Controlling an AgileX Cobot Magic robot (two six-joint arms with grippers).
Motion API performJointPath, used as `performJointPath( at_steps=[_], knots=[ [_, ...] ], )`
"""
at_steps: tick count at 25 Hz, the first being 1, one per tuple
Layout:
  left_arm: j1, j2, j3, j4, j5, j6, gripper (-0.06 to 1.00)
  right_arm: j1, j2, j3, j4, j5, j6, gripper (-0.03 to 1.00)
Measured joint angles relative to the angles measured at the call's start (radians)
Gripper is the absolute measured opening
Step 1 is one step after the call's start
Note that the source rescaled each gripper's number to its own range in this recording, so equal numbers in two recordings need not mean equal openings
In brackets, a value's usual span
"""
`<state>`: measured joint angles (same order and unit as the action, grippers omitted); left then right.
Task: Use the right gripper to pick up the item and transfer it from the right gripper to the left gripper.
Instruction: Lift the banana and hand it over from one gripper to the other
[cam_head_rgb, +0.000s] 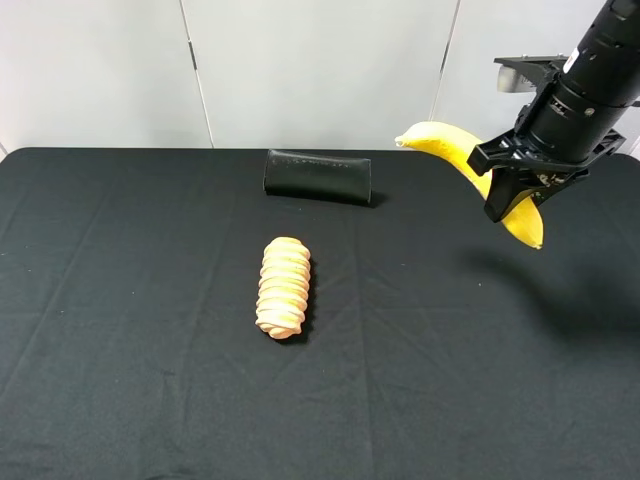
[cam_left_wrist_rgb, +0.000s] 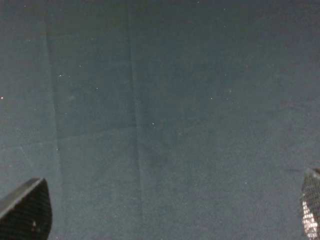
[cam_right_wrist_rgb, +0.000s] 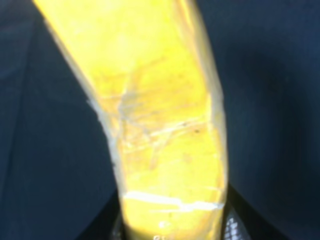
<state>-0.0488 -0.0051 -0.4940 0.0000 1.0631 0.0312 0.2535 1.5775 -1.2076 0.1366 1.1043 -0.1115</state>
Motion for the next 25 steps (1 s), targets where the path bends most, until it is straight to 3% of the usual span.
performJointPath(
  at_steps=[5, 15, 20, 25],
  knots=[
    [0.0, 0.0, 0.0, 0.0, 0.0, 0.0, 0.98, 0.066, -0.01, 0.0, -0.025, 0.025, -0.036, 0.0],
    [0.0, 0.0, 0.0, 0.0, 0.0, 0.0, 0.98, 0.41, -0.011, 0.0, -0.202, 0.051, -0.066, 0.0],
    [0.0, 0.0, 0.0, 0.0, 0.0, 0.0, 0.98, 0.541, -0.011, 0.0, -0.217, 0.05, -0.078, 0.0],
    [0.0, 0.0, 0.0, 0.0, 0.0, 0.0, 0.98, 0.606, -0.011, 0.0, -0.217, 0.046, -0.108, 0.0]
  ],
)
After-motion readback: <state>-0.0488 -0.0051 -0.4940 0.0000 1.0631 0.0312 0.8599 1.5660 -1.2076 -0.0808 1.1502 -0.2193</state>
